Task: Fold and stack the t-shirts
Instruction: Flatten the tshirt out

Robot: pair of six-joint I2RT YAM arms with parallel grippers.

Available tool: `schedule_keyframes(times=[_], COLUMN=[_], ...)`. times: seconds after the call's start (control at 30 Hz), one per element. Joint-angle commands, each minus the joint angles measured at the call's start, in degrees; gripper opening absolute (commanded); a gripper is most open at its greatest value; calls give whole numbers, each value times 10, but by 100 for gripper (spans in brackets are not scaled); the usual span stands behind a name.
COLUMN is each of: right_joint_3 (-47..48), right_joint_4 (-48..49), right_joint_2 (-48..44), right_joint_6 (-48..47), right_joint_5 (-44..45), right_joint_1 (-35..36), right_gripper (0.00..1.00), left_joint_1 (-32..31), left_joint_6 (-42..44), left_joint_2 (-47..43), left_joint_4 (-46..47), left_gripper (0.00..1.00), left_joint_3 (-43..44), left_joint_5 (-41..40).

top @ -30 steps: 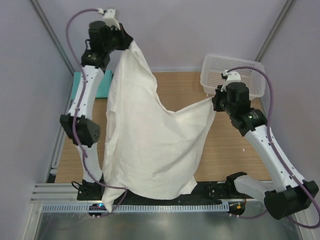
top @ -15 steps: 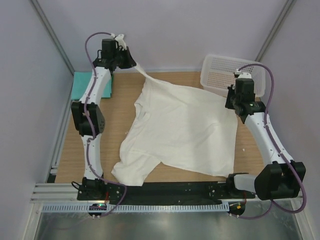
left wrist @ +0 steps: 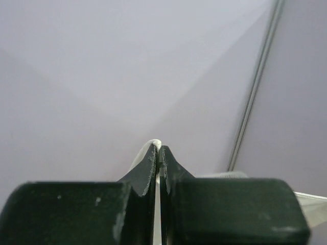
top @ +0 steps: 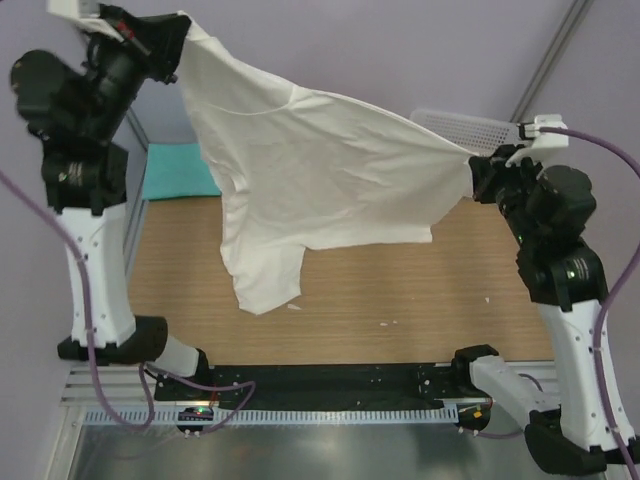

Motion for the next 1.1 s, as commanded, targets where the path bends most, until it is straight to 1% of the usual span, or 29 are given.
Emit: schedule_keyframes(times=[0.0,0.03,0.1,0.13,0.2,0.27,0.3,0.33,0.37,0.53,0.6,0.63,0.73,0.8,0.87,0.93,1.07], right_joint_3=[34,38,52,76,104,120,119,122,130,201,200,196,174,169,150,148,148], right_joint_4=[2,10,19,24,27,62,78,105,112,132,145,163,193,204,239,252,274], right_joint_2=[-79,-98,-126,-147,-156,-164,-164,-161,-149,-107,-100,-100,-78,-64,-44,-26,-15], right_joint_6=[-39,-38,-69,-77,-105,-125,-149,-157,-163,-175,-179,-181,-186,-191,-203,-211,-221], right_joint_5=[28,47,62,67,96,142,152,165,172,138,127,118,97,85,80,78,65], right_joint_1=[12,17,20,22,24,30,33,35,39,44,43,44,43,43,44,44,44], right_gripper=[1,1,1,1,1,1,1,1,1,1,1,1,1,1,1,1,1], left_joint_1=[0,0,0,0,-1,-1,-1,-1,-11,-28,-65,-91,-112,-112,-112,-113,-112], left_joint_6=[33,42,59,73,88,107,111,115,121,136,168,179,200,200,200,198,198], left_joint_2=[-111,-117,-125,-129,-125,-117,-109,-104,-95,-97,-98,-97,-89,-79,-63,-53,-47], left_joint_4=[58,29,0,-21,-43,-50,-49,-43,-41,-59,-68,-69,-55,-47,-32,-20,-16], left_gripper=[0,0,0,0,0,0,0,0,0,0,0,0,0,0,0,0,0], left_joint_3=[-7,14,63,106,176,204,215,228,233,277,303,308,311,309,302,279,256], left_joint_5=[-8,-9,-9,-15,-28,-66,-79,-98,-108,-107,-120,-126,-153,-158,-151,-147,-148])
